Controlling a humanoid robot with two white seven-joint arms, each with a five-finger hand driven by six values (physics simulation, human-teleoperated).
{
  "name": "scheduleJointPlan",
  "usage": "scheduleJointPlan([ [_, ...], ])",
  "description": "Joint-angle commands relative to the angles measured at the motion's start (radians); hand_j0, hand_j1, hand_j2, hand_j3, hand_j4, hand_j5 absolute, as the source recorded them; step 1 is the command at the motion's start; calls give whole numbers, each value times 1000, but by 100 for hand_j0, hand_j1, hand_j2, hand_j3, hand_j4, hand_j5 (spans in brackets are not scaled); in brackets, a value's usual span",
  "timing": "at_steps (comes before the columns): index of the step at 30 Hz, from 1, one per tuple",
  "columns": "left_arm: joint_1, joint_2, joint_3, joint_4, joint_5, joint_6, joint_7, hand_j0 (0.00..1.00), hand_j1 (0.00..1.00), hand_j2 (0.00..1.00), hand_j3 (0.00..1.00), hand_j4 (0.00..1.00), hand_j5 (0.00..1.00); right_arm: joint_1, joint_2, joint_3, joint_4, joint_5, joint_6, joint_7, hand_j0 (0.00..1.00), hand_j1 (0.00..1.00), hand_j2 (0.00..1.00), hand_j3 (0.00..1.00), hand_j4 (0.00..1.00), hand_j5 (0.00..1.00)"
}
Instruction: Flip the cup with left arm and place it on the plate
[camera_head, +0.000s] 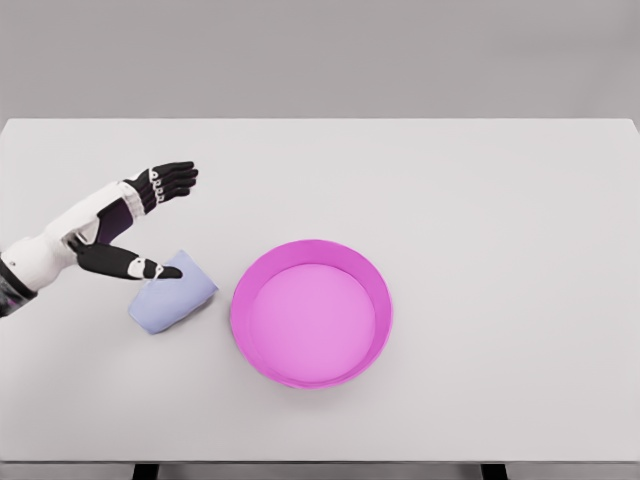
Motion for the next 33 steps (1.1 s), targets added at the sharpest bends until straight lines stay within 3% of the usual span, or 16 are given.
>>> scheduleJointPlan([
  [1,-2,-8,3,0,-83,115,53,100,100,100,100,100,100,0,0,0,0,0,-2,0,100,100,100,100,100,100],
  [3,-11,-9,12,0,-187,120,17,100,100,100,100,100,100,0,0,0,0,0,0,0,100,100,100,100,100,100],
  [4,-51,-20,15,-2,-220,135,-69,100,100,100,100,100,100,0,0,0,0,0,0,0,100,100,100,100,100,100],
  [7,-57,-32,95,-2,-223,226,-215,100,100,100,100,100,100,0,0,0,0,0,0,0,100,100,100,100,100,100],
  [10,-77,29,169,0,-200,229,-223,100,100,100,100,100,100,0,0,0,0,0,0,0,100,100,100,100,100,100],
  [11,-89,35,169,0,-171,229,-223,100,100,100,100,100,100,0,0,0,0,0,0,0,100,100,100,100,100,100],
  [13,-187,34,163,1,-108,229,-223,100,100,100,100,100,100,0,0,0,0,0,0,0,100,100,100,100,100,100],
  [17,-202,20,137,16,-100,229,-224,100,100,100,100,100,100,0,0,0,0,0,0,0,100,100,100,100,100,100],
  [18,-271,31,54,18,-83,229,-224,100,100,100,100,100,100,0,0,0,0,0,0,0,100,100,100,100,100,100],
  [20,-524,38,-392,26,-43,229,-226,100,100,100,100,100,100,0,0,0,0,0,0,0,100,100,100,100,100,100],
  [21,-586,61,-475,23,-10,229,-226,100,100,100,100,100,100,0,0,0,0,0,0,-1,100,100,100,100,100,100],
  [23,-647,69,-630,13,66,229,-226,100,100,100,100,100,100,0,0,0,0,0,0,0,100,100,100,100,100,100],
  [25,-684,72,-696,1,124,229,-226,100,100,100,100,100,100,0,0,0,0,0,0,0,100,100,100,100,100,100],
  [27,-706,118,-698,0,164,229,-226,100,100,100,100,100,100,0,0,0,0,0,0,0,100,100,100,100,100,100],
  [30,-721,124,-678,0,165,230,-226,100,100,100,100,100,100,0,0,1,0,0,0,0,100,100,100,100,100,100],
  [33,-687,103,-623,0,170,230,-226,100,100,100,100,100,100,0,0,0,0,0,0,0,100,100,100,100,100,100],
])
